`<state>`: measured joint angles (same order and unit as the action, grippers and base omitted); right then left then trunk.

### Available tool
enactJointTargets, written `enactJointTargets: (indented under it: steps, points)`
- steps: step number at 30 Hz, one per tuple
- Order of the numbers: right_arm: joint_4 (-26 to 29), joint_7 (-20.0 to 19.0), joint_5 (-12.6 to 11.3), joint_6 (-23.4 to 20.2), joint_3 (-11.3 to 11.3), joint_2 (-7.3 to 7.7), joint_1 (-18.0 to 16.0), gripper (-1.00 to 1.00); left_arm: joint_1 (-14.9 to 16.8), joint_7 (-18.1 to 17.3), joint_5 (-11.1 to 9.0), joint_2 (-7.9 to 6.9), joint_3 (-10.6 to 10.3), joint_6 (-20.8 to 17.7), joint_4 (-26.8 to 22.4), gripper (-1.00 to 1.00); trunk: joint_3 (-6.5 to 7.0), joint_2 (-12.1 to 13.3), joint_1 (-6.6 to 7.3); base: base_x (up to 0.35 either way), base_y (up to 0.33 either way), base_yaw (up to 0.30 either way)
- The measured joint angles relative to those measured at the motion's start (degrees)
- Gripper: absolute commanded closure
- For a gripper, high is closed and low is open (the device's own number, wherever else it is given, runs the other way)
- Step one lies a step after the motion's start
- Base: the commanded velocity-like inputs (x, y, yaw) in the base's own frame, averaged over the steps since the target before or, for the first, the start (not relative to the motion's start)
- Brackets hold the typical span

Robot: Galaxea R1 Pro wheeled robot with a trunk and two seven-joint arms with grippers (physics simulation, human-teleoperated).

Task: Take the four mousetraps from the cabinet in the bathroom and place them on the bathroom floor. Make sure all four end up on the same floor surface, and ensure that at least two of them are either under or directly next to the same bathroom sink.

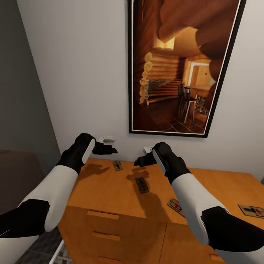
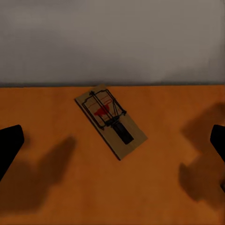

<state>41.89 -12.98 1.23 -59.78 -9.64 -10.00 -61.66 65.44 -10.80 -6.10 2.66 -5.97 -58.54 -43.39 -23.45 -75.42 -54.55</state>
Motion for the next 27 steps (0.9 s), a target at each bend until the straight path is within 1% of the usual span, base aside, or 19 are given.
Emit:
enactJointTargets:
  steps: [4, 12, 18, 27]
  points:
    - [-1.3, 0.0, 0.0, 0.0, 0.0, 0.00, 0.1, -1.00, 0.0, 0.1, 0.0, 0.00, 0.0, 0.1, 0.0, -1.00, 0.00, 0.0, 0.00, 0.000, 0.000, 0.000]
    - [-7.2, 0.0, 0.0, 0.0, 0.0, 0.00, 0.1, -1.00, 0.0, 0.2, 0.1, 0.05, -0.1, 0.4, 0.3, -1.00, 0.00, 0.0, 0.00, 0.000, 0.000, 0.000]
    - [-8.4, 0.0, 0.0, 0.0, 0.0, 0.00, 0.4, -1.00, 0.0, 0.2, 0.1, 0.08, -0.1, 0.5, 0.4, -1.00, 0.00, 0.0, 0.00, 0.000, 0.000, 0.000]
    - [-8.8, 0.1, 0.0, 0.0, 0.0, 0.00, 0.7, -1.00, 0.0, 0.2, 0.1, 0.09, -0.1, 0.5, 0.5, -1.00, 0.00, 0.0, 0.00, 0.000, 0.000, 0.000]
